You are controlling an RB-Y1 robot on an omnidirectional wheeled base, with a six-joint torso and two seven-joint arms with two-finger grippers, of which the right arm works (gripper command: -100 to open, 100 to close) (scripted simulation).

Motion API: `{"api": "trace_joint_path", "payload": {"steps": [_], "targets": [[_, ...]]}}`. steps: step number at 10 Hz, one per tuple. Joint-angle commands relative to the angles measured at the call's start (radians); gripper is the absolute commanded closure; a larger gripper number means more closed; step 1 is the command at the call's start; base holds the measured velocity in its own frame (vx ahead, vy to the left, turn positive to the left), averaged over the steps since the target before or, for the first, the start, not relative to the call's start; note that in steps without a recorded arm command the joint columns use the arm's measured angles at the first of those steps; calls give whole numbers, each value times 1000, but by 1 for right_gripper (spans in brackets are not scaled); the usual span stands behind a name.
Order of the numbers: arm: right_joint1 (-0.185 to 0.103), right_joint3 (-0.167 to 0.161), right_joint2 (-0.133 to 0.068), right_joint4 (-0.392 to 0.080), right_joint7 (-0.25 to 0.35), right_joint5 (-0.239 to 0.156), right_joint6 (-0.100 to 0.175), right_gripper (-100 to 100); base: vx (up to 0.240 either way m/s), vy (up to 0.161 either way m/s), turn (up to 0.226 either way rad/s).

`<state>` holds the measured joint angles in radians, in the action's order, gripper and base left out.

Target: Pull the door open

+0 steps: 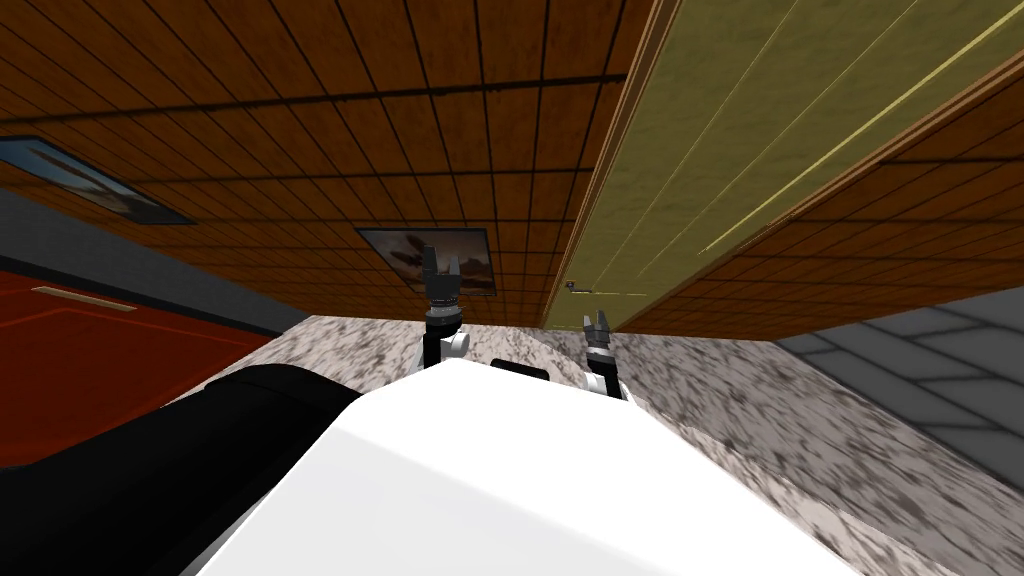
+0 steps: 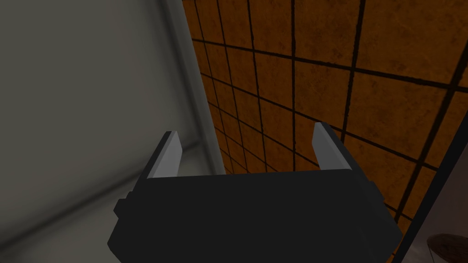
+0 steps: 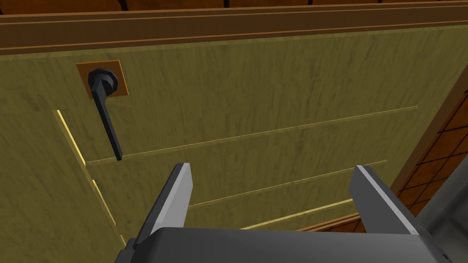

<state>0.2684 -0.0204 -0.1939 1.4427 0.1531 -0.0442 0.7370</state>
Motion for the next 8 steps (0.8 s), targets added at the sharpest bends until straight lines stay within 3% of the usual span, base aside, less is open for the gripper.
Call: {"api": "trace_joint_path", "payload": {"steps": [1,3,8], "targets": [[-21,-1,-13,-50,11,-5,11,-100,71,-50,134],[-34,-1,-21,-110,18,-8,21,-100,53,-33,48],[-60,-3,-37,-210,32,-13,39,-100,43,-29,57]]}}
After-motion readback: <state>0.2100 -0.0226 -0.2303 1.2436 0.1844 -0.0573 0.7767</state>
